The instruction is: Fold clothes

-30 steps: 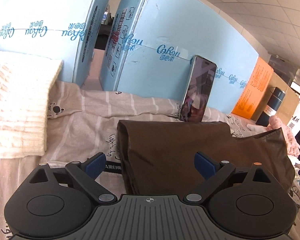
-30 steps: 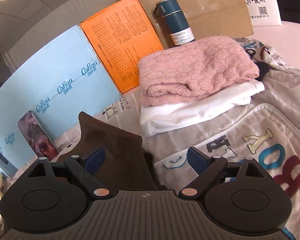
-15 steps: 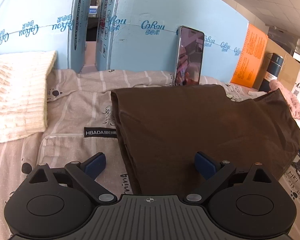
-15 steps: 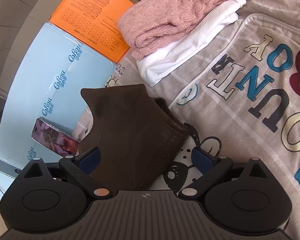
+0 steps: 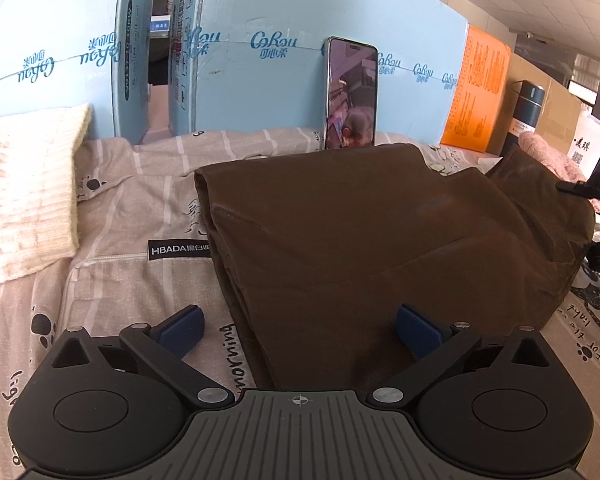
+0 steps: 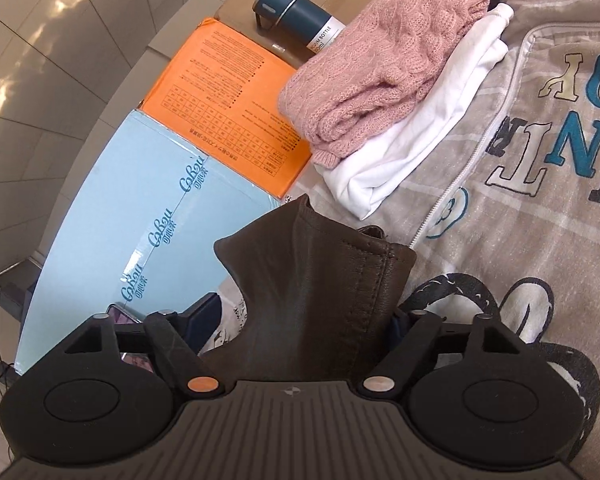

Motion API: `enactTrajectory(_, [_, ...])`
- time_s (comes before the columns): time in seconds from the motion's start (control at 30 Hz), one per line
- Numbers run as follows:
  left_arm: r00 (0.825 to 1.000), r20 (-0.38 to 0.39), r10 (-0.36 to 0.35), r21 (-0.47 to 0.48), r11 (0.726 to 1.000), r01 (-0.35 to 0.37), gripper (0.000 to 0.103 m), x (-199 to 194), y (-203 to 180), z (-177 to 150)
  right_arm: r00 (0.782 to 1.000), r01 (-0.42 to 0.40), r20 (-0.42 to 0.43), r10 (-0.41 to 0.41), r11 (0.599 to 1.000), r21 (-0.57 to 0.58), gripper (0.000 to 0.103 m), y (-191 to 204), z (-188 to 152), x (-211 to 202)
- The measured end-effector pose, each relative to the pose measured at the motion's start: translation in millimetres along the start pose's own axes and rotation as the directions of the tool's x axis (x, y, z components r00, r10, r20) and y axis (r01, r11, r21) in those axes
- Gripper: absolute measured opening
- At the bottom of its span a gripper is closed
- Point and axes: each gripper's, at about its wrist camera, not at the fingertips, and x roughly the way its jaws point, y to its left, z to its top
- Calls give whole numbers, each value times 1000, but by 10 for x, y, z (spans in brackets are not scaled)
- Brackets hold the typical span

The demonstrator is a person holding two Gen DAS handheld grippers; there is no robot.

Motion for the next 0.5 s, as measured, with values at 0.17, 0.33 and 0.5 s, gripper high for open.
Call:
enactTrajectory(0.17, [999, 6, -35, 9, 999, 35, 103, -16, -12, 1, 996, 69, 71, -59, 987, -145, 18, 53, -40, -1])
enactTrajectory(0.33, [990, 6, -142, -3, 990, 142, 103, -12, -13, -2, 989, 4, 142, 34, 966, -257, 12, 174, -76, -150])
enactTrajectory(0.5, [944, 15, -331, -48, 942, 331, 103, -45, 1, -22, 981, -20, 182, 72, 961, -275, 9, 228, 3, -424])
